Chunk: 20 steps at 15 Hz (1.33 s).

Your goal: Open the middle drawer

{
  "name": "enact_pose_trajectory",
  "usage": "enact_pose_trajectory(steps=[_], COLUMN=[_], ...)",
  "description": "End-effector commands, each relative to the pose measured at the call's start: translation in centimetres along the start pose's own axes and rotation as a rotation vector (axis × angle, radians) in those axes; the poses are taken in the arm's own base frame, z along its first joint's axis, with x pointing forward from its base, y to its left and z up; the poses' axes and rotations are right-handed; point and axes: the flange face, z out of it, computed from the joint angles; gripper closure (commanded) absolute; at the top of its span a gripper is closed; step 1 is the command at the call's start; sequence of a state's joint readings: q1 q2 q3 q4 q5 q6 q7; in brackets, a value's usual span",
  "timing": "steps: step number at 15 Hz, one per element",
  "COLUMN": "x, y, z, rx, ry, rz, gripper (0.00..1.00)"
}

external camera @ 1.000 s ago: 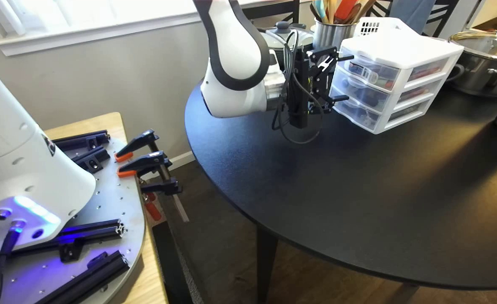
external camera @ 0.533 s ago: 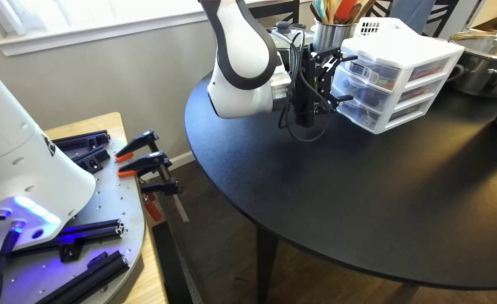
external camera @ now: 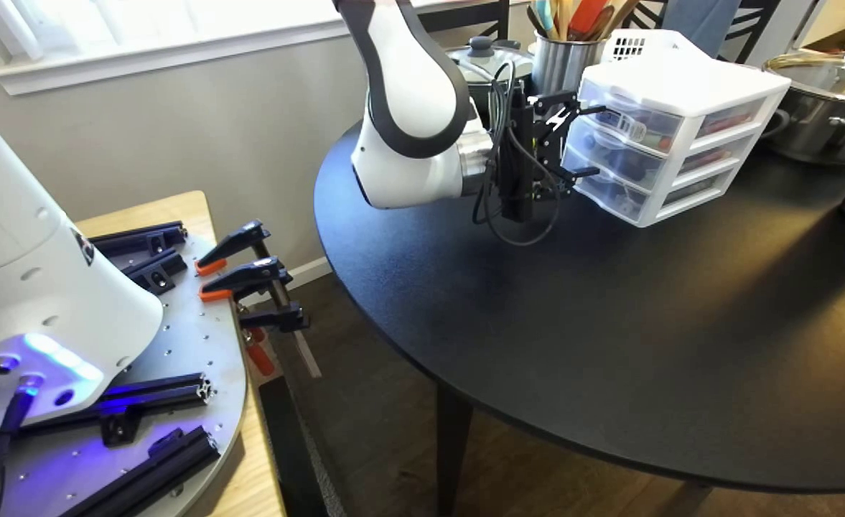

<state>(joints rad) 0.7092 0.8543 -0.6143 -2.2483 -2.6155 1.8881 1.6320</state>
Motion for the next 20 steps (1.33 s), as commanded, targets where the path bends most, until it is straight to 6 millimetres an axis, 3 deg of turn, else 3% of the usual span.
enact_pose_trajectory(steps=[1, 9, 11, 15, 20], x=[-0.7, -1.1, -0.9, -0.6, 0.3], y=[-0.2, -0.3, -0.2, 0.1, 0.6], z=[0.0, -0.1, -0.1, -0.4, -2.5], rx=[0.009, 0.004, -0.002, -0.017, -0.027], ry=[-0.006, -0.008, 0.0, 0.011, 0.045], rz=[0.009, 0.029, 0.032, 0.064, 0.07], gripper=[0.36, 0.9, 0.97, 0.94, 0.94])
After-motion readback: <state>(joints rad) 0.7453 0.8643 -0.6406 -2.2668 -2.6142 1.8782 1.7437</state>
